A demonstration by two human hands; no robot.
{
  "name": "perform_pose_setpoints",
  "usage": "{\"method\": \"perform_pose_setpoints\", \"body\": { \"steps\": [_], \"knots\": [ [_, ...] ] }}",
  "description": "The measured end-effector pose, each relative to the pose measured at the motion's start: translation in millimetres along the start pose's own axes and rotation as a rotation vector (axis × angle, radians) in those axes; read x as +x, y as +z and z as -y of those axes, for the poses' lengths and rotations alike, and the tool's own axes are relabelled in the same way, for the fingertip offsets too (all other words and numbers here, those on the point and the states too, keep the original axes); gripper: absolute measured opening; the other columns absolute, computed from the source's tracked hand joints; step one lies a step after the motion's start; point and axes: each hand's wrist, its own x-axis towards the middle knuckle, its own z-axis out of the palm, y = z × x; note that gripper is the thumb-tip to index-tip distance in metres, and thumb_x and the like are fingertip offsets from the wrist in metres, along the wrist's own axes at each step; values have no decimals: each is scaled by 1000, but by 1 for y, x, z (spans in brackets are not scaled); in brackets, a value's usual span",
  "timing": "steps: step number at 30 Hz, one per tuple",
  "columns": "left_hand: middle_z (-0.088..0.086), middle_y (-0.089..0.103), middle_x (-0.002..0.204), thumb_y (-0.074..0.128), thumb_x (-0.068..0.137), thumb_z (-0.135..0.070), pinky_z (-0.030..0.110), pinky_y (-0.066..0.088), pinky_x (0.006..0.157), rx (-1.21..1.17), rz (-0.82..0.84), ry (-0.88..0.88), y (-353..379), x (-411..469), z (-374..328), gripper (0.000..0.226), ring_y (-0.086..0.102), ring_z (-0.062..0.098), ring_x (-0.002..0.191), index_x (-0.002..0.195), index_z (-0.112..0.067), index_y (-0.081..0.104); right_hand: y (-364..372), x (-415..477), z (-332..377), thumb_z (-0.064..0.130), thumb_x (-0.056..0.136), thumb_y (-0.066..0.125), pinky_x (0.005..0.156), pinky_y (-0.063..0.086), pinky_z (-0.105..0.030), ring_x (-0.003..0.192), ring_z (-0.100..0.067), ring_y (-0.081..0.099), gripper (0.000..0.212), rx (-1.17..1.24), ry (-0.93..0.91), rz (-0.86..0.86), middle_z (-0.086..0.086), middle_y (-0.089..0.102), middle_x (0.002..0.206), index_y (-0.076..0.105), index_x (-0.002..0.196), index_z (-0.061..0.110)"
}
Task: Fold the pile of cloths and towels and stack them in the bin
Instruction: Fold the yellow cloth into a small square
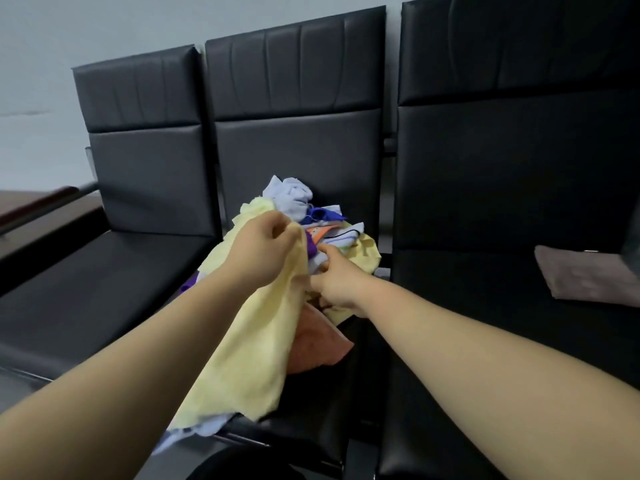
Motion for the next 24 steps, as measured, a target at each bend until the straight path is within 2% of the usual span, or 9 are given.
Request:
{"method": "perform_pose_setpoints", "body": {
  "steps": [2, 4, 8, 12, 14, 16, 18, 20, 24],
  "knots": [
    [-2, 58, 72, 62, 97, -27, 34, 45, 64, -151, 25, 15, 4, -1, -29, 22, 50, 13, 65, 88, -7, 65, -19, -8, 4, 27, 91, 70, 65, 59, -41, 92, -34, 70, 45, 102, 3, 29, -10, 71, 117, 60, 134, 30],
    [-2, 63, 76, 63, 98, -28, 32, 48, 66, -200, 39, 36, 9, -3, -55, 20, 55, 12, 67, 89, -11, 67, -48, -29, 12, 23, 101, 64, 60, 54, -35, 85, -28, 71, 15, 159, 10, 56, -8, 75, 106, 72, 113, 26],
    [-5, 69, 82, 65, 97, -32, 27, 49, 69, -251, 103, -8, 28, -4, -71, 12, 62, 13, 76, 104, -23, 66, -124, -76, 31, 23, 106, 59, 64, 51, -25, 77, -11, 72, 20, 298, -32, -8, -5, 74, 105, 71, 119, 13],
    [-3, 66, 94, 70, 86, -51, 30, 52, 66, -135, 398, -87, 67, -12, -51, 60, 62, 14, 72, 139, -34, 47, -174, -118, 37, 23, 107, 57, 69, 56, -26, 79, -14, 70, 15, 410, -52, -79, -10, 67, 105, 65, 114, 13],
    [0, 66, 94, 66, 92, -47, 33, 54, 67, 3, 473, -76, 85, -16, -48, 46, 63, 18, 72, 132, -30, 53, -186, -132, 34, 24, 108, 56, 75, 59, -30, 86, -16, 70, 13, 478, -71, -101, -9, 66, 105, 65, 111, 15],
    [4, 68, 91, 58, 99, -39, 32, 52, 70, 237, 475, -90, 96, -17, -54, 19, 66, 25, 79, 104, -22, 63, -199, -142, 28, 25, 109, 53, 87, 59, -37, 92, -19, 69, 16, 580, -97, -160, -10, 66, 107, 65, 116, 15],
    [2, 67, 81, 53, 99, -39, 30, 48, 67, 335, 385, -104, 102, -17, -62, 30, 64, 26, 79, 79, -20, 63, -214, -152, 23, 26, 110, 51, 97, 57, -42, 92, -20, 68, 19, 665, -101, -240, -10, 67, 106, 64, 120, 16],
    [-1, 71, 78, 51, 98, -43, 35, 52, 70, 284, 309, -38, 108, -14, -78, 36, 64, 23, 77, 74, -20, 65, -229, -161, 18, 27, 110, 49, 99, 57, -43, 92, -19, 67, 19, 684, -91, -332, -8, 67, 108, 63, 121, 19],
    [0, 77, 86, 50, 104, -34, 33, 51, 74, -145, 393, 8, 129, -23, -149, 29, 70, 17, 84, 93, -14, 68, -258, -170, 3, 26, 109, 51, 91, 59, -41, 95, -19, 68, 19, 649, -37, -500, -8, 67, 119, 63, 123, 25]
  ]
}}
